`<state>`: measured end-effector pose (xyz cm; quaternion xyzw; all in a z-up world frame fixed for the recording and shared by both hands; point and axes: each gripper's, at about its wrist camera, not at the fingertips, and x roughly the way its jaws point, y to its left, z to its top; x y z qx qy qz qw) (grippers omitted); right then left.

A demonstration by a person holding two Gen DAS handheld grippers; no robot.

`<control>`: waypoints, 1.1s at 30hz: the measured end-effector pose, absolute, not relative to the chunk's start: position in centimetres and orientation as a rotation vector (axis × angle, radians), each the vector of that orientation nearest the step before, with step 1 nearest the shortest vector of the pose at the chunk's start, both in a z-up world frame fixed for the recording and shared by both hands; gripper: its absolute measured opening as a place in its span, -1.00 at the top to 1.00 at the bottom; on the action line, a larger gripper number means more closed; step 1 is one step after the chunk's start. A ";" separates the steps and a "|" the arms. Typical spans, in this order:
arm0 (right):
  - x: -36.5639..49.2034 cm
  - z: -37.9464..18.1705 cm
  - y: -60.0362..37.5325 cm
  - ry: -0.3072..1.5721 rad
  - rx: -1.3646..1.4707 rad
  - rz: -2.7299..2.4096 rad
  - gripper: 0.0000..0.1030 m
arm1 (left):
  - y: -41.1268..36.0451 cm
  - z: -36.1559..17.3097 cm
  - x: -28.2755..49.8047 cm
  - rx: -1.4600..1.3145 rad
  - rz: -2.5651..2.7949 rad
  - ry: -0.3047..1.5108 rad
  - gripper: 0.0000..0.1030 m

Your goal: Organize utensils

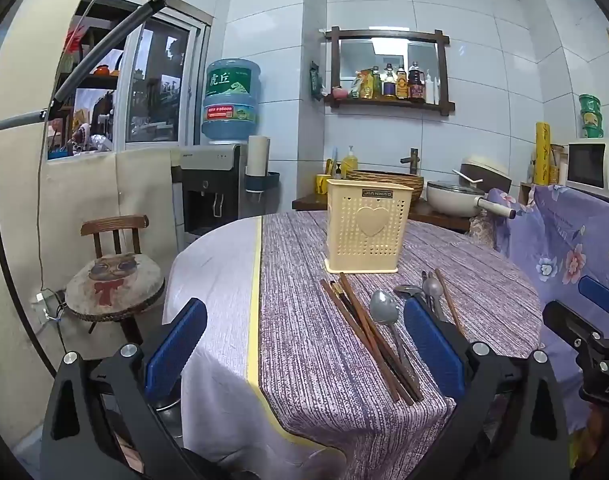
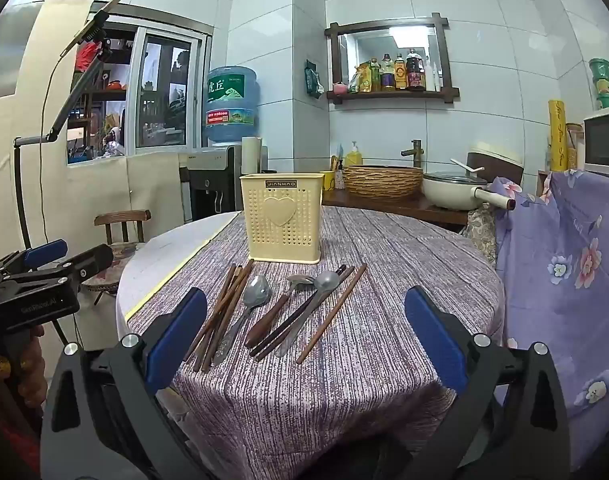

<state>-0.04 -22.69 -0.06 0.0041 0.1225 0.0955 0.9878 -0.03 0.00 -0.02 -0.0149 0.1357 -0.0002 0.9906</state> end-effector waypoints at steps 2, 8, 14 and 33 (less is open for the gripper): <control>0.0 0.0 -22.7 0.249 0.009 0.194 -0.90 | 0.1 -0.1 -0.2 -0.028 0.003 0.268 -0.90; -0.1 -0.4 -22.7 0.243 0.010 0.194 -0.90 | -0.1 0.1 -0.4 -0.010 -0.005 0.259 -0.90; 0.3 -0.2 -22.2 0.255 0.002 0.191 -0.90 | 0.0 0.2 -0.7 -0.024 0.002 0.252 -0.90; 0.4 -0.4 -22.7 0.258 0.007 0.189 -0.90 | 0.1 0.1 -0.6 -0.033 0.005 0.254 -0.90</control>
